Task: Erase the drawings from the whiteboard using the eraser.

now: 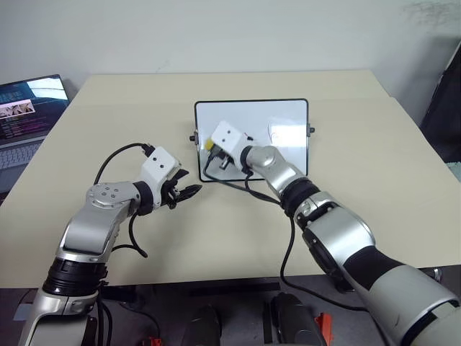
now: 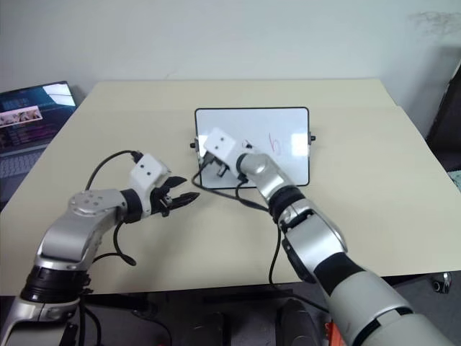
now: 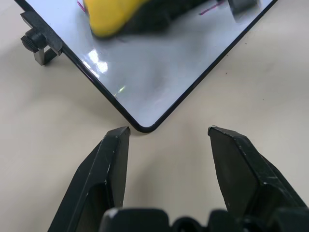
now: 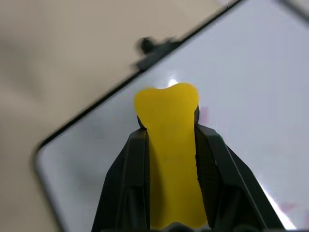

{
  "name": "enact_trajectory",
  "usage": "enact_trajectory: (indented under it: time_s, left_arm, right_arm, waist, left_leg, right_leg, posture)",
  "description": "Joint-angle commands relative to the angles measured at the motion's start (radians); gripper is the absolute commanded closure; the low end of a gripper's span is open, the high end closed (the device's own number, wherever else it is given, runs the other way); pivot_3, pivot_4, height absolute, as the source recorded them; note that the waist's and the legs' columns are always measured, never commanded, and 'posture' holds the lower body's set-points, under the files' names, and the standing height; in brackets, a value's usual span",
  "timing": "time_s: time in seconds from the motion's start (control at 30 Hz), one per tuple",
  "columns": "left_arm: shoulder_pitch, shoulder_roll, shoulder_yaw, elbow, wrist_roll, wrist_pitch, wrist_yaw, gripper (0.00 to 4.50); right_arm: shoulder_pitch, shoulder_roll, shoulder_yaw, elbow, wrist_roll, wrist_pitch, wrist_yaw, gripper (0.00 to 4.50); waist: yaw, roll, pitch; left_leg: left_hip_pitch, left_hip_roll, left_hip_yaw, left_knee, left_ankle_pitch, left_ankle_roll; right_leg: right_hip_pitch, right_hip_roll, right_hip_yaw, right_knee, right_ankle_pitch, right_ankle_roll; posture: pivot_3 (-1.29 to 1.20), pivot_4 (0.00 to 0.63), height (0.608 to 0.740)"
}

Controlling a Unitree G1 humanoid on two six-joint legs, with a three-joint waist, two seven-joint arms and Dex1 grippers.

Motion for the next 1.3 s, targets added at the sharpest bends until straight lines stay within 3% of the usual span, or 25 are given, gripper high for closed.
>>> enact_trajectory:
  time_s: [0.03, 0.2, 0.63, 1.03, 1.3]
  left_arm:
    - [-0.019, 0.003, 0.010, -0.023, -0.002, -0.009, 0.002, 1.71]
    - [-0.021, 0.004, 0.010, -0.022, -0.002, -0.012, 0.001, 1.71]
    - [-0.017, 0.006, 0.019, -0.030, -0.008, -0.006, 0.001, 1.71]
    - [-0.023, 0.009, 0.017, -0.024, -0.007, -0.010, 0.001, 1.71]
    - [-0.032, 0.006, 0.011, -0.019, -0.006, -0.012, -0.001, 1.71]
  right_arm:
    - [-0.041, -0.017, -0.049, 0.010, 0.016, 0.000, -0.066, 3.54]
    - [-0.039, -0.001, -0.062, 0.013, 0.011, -0.001, -0.060, 3.54]
    - [0.072, 0.054, 0.062, -0.031, -0.064, 0.039, 0.222, 3.54]
    - [-0.032, 0.008, -0.078, 0.016, 0.001, 0.110, -0.069, 3.54]
    - [-0.028, 0.033, -0.095, 0.014, 0.008, 0.069, -0.119, 3.54]
  waist:
    - [-0.002, 0.000, 0.000]
    - [-0.009, 0.000, 0.000]
    - [-0.012, 0.000, 0.000]
    - [0.001, 0.000, 0.000]
    - [0.004, 0.000, 0.000]
  left_leg:
    - [0.000, 0.000, 0.000, 0.000, 0.000, 0.000]
    - [0.000, 0.001, 0.000, -0.002, 0.000, 0.000]
    - [0.000, 0.001, 0.000, -0.002, 0.000, 0.000]
    - [0.000, 0.001, 0.000, -0.001, 0.000, 0.000]
    - [0.000, 0.001, 0.000, -0.001, 0.000, 0.000]
  right_leg:
    - [0.000, 0.000, 0.000, 0.000, 0.000, 0.000]
    - [-0.001, 0.000, 0.000, 0.000, 0.000, -0.001]
    - [-0.001, 0.001, 0.000, 0.000, -0.001, -0.001]
    - [-0.001, 0.001, 0.000, 0.001, -0.001, -0.001]
    - [-0.001, 0.001, 0.000, 0.000, -0.001, -0.001]
  posture:
    - [0.00, 0.150, 0.740]
    - [0.00, 0.150, 0.740]
    - [0.00, 0.150, 0.740]
    - [0.00, 0.150, 0.740]
    - [0.00, 0.150, 0.740]
